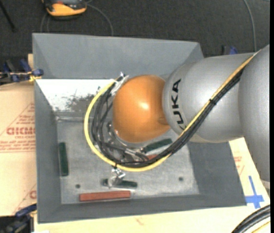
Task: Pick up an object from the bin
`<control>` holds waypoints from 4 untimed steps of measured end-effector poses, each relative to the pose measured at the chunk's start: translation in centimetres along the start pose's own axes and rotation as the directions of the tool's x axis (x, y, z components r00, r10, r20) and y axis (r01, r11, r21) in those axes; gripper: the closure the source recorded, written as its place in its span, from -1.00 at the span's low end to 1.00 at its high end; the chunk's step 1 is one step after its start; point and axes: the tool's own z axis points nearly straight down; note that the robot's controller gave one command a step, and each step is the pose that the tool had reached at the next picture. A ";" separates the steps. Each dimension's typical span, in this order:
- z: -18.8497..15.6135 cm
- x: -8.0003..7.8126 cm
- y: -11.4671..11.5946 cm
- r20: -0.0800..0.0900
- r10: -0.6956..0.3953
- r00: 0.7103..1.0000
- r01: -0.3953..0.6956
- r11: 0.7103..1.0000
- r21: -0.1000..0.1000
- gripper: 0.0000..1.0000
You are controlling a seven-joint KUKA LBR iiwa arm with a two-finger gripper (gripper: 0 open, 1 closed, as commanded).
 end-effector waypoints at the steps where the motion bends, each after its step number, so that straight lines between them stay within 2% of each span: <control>1: 6.0 2.8 1.0 0.002 -0.021 1.000 0.021 1.000 -0.003 -1.00; 2: 8.2 3.9 -2.5 0.030 -0.109 0.994 0.109 0.994 0.004 -1.00; 3: 8.1 4.5 -2.5 -0.006 -0.103 0.995 0.103 0.995 0.002 1.00; 4: 8.1 4.5 -2.5 -0.006 -0.103 0.995 0.103 0.995 0.002 1.00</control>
Offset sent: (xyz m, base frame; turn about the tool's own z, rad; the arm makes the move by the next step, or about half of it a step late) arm -0.0340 -0.0446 -0.0910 -0.1116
